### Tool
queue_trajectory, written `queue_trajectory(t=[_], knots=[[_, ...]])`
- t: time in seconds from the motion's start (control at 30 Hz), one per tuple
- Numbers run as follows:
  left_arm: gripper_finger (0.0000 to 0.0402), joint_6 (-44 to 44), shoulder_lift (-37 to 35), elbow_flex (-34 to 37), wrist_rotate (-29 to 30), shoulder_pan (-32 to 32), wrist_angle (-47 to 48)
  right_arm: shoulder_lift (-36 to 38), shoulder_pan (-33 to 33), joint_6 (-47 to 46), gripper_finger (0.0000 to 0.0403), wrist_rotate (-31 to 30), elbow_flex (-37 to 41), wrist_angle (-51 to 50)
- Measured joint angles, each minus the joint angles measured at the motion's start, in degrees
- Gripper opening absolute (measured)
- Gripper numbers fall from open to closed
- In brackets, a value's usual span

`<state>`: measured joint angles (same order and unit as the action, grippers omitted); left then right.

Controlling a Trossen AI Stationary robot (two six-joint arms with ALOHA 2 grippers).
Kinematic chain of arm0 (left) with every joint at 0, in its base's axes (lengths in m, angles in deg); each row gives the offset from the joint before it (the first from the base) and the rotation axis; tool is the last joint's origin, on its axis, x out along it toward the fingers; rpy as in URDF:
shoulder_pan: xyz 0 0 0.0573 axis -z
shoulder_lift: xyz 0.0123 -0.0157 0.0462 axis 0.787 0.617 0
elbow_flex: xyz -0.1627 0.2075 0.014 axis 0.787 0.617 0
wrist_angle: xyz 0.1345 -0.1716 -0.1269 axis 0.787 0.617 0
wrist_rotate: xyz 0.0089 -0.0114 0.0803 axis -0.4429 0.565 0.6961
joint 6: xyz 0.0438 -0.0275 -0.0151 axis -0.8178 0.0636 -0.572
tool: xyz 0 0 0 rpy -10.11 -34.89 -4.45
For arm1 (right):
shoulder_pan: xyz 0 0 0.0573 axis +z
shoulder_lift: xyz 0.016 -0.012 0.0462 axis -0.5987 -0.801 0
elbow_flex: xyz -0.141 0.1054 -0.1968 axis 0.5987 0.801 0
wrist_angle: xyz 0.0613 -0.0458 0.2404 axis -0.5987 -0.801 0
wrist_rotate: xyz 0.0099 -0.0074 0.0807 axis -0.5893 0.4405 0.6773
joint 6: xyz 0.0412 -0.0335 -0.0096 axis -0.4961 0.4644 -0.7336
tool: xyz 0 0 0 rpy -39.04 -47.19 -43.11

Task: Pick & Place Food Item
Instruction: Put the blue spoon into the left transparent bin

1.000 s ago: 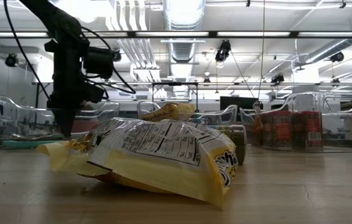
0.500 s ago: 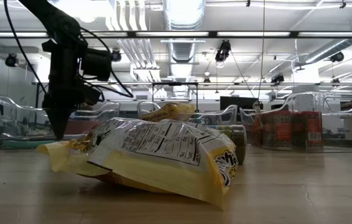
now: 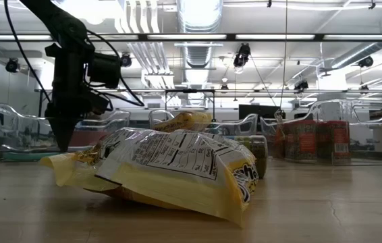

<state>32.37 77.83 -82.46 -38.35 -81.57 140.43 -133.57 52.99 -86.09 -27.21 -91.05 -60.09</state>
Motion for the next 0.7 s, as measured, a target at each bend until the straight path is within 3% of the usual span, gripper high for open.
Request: queue_trajectory(t=[0.37,0.7], knots=[[0.0076,1.96,0.0,0.0,-0.25,0.0,0.02,0.01,0.0,0.33,0.0182,0.04,0.0,-0.07],[0.0083,3.0,0.0,0.0,-0.41,0.0,0.04,0.0,0.0,0.89,0.0182,0.07,0.0,-0.07]])
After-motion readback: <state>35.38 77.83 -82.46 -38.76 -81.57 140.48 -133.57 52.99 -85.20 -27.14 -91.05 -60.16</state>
